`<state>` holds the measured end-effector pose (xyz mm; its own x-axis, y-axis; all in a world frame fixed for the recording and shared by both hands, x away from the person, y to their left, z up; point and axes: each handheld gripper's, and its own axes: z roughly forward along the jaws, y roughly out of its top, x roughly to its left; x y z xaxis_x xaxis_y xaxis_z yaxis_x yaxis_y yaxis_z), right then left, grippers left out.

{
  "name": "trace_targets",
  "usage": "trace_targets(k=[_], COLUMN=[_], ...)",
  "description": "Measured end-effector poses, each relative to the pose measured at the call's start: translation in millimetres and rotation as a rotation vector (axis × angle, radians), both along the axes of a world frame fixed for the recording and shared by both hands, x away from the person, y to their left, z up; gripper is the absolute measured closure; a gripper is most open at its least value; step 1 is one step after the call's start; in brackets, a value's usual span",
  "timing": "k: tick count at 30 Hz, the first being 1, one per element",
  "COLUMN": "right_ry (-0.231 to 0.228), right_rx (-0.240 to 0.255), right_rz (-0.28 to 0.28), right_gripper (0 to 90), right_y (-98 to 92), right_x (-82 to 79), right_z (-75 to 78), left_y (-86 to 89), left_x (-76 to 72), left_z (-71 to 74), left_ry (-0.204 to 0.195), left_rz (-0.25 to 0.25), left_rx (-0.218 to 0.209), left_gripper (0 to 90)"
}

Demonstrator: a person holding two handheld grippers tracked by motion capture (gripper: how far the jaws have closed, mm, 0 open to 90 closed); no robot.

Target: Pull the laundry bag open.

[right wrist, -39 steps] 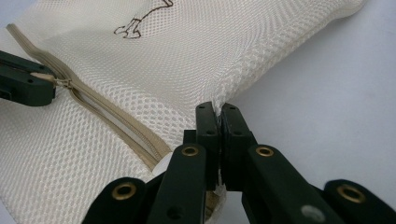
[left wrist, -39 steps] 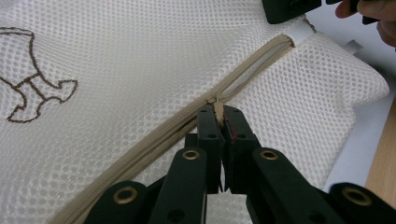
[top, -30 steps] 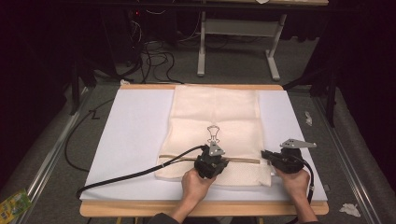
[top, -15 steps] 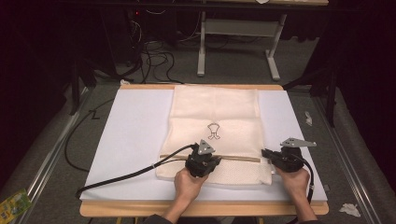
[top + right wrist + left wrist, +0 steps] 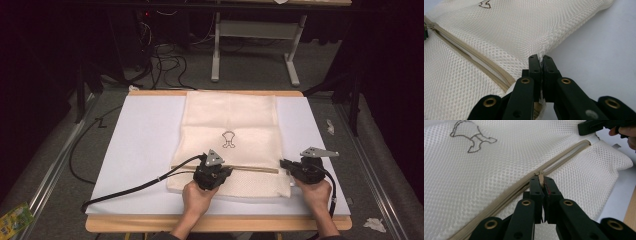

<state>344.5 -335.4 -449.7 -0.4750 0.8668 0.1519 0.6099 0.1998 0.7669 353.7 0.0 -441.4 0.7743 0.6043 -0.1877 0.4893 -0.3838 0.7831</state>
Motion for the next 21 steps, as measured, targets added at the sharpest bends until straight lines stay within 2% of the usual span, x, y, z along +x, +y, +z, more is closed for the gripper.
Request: trace_targets(k=[6,11,21], right_ry=[0.001,-0.005,-0.011], right_rx=[-0.005,-0.016,-0.017], right_rz=[0.0,0.003,0.002], right_gripper=[88.5,88.5,88.5], right_y=[0.2,0.6,3.4], right_x=[1.9,2.0,6.6], right_z=[-0.7,0.7,3.1], left_y=[8.5,18.3,33.8], left_x=[-0.1,0.9,0.5], left_z=[2.2,3.7,5.2], left_ry=[-0.007,-0.008,-0.021], left_rz=[0.021,0.04,0.076], left_rx=[0.01,-0.012,-0.006], left_gripper=[87.1,87.1,87.1])
